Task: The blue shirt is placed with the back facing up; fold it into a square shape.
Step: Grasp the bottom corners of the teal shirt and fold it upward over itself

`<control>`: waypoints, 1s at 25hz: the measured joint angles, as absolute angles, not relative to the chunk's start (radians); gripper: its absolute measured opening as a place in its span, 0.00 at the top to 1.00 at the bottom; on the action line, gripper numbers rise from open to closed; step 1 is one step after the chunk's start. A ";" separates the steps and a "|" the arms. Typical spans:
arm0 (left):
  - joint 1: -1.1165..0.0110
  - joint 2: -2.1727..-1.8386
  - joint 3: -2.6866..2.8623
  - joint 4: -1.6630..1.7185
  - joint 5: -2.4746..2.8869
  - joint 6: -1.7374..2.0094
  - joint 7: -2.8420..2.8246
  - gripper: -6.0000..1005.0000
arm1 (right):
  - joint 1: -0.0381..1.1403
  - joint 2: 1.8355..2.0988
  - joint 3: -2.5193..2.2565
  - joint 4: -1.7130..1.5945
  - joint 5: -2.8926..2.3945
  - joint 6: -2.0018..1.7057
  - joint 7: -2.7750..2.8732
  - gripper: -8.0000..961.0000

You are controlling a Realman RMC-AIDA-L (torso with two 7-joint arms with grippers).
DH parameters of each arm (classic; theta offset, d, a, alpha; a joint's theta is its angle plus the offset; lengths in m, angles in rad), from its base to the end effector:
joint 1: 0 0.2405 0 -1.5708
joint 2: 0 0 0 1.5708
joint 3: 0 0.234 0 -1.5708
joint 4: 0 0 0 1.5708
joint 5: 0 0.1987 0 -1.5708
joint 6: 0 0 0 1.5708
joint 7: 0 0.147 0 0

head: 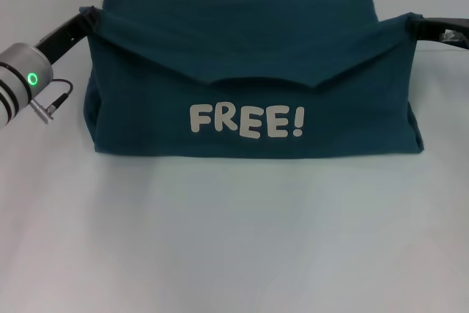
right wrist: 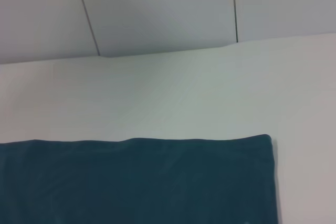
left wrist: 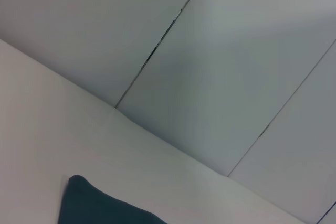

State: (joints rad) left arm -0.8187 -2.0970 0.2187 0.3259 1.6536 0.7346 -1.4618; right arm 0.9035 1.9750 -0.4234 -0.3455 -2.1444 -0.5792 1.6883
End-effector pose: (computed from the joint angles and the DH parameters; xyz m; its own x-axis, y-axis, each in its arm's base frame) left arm -0.2508 0.4372 0.0335 0.1946 0.3131 0.9296 0.9786 -0.1271 -0.1620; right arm 0.2518 0.4642 0.0550 0.5956 -0.4853 -0.6401 -0.7927 -0.2265 -0.5659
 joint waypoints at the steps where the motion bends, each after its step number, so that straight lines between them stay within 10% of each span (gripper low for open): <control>1: -0.819 -2.097 0.219 0.323 1.654 0.733 -1.461 0.97 | 0.904 1.977 -0.423 -0.345 -2.144 -0.576 1.683 0.90; 13: -0.816 -2.113 0.224 0.319 1.654 0.739 -1.438 0.96 | 0.893 2.007 -0.424 -0.346 -2.145 -0.532 1.636 0.86; 25: -0.822 -2.114 0.224 0.328 1.654 0.736 -1.426 0.64 | 0.891 2.004 -0.425 -0.371 -2.145 -0.542 1.623 0.41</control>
